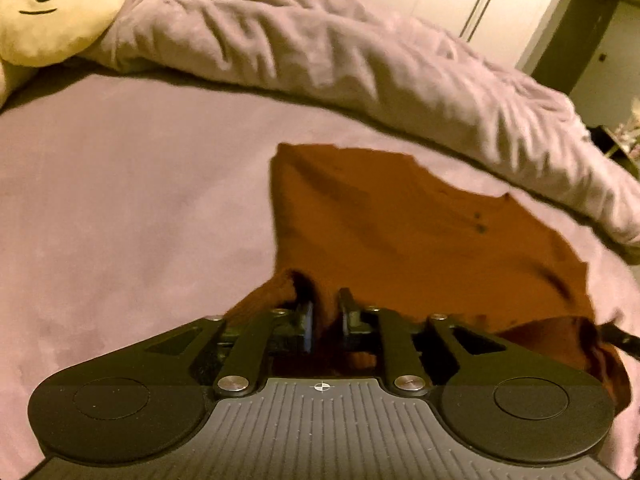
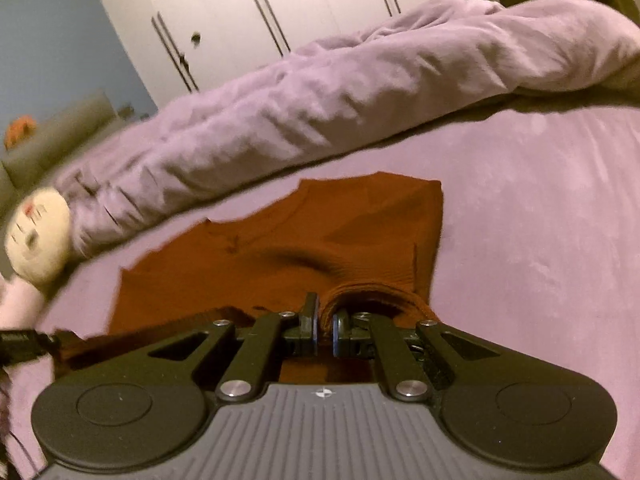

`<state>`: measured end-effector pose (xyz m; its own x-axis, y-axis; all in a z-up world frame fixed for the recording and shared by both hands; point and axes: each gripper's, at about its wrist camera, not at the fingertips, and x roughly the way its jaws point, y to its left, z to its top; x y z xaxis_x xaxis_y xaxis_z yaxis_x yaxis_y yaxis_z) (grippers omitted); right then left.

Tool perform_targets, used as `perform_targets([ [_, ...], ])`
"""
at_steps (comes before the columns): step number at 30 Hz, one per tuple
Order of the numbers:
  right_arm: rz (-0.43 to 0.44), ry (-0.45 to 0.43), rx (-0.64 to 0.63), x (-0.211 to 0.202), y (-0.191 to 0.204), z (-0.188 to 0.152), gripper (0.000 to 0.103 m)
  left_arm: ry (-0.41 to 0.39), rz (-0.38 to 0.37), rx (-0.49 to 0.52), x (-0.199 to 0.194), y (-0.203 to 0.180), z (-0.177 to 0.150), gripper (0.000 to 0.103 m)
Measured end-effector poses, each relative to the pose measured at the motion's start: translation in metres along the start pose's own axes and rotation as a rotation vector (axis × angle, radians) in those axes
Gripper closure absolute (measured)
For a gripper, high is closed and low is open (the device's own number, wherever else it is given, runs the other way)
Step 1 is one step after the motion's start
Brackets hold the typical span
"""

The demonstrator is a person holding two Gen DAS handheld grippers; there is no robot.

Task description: Fold small clothes

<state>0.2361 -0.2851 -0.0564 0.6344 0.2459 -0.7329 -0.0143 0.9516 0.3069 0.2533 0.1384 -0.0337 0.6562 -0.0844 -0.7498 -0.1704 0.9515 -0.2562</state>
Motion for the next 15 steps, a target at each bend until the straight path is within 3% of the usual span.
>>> perform_targets([
  [2,-0.019,-0.001,-0.018,-0.003,-0.003,-0.003,0.076,-0.033,0.050,0.012,-0.004,0.005,-0.004,0.049],
  [3,-0.019,-0.015,-0.009,-0.007,-0.007,-0.004,0.056,-0.051,0.051,0.022,-0.007,0.008,-0.005,0.047],
  [4,-0.016,-0.036,-0.003,-0.013,-0.011,-0.006,0.046,-0.064,0.036,0.039,-0.010,0.010,-0.006,0.046],
  [6,-0.014,-0.053,-0.041,-0.020,-0.015,-0.008,0.046,-0.068,0.001,0.083,-0.013,0.014,-0.007,0.039],
  [8,-0.017,-0.034,-0.114,-0.019,-0.014,-0.009,0.046,-0.050,-0.014,0.124,-0.010,0.014,-0.008,0.026],
  [11,-0.042,-0.009,-0.206,-0.011,-0.006,-0.010,0.046,0.002,-0.030,0.155,0.004,0.010,-0.008,0.020],
  [15,-0.071,0.025,-0.236,0.008,-0.003,-0.004,0.046,0.046,0.022,0.133,0.023,0.012,-0.006,0.020],
])
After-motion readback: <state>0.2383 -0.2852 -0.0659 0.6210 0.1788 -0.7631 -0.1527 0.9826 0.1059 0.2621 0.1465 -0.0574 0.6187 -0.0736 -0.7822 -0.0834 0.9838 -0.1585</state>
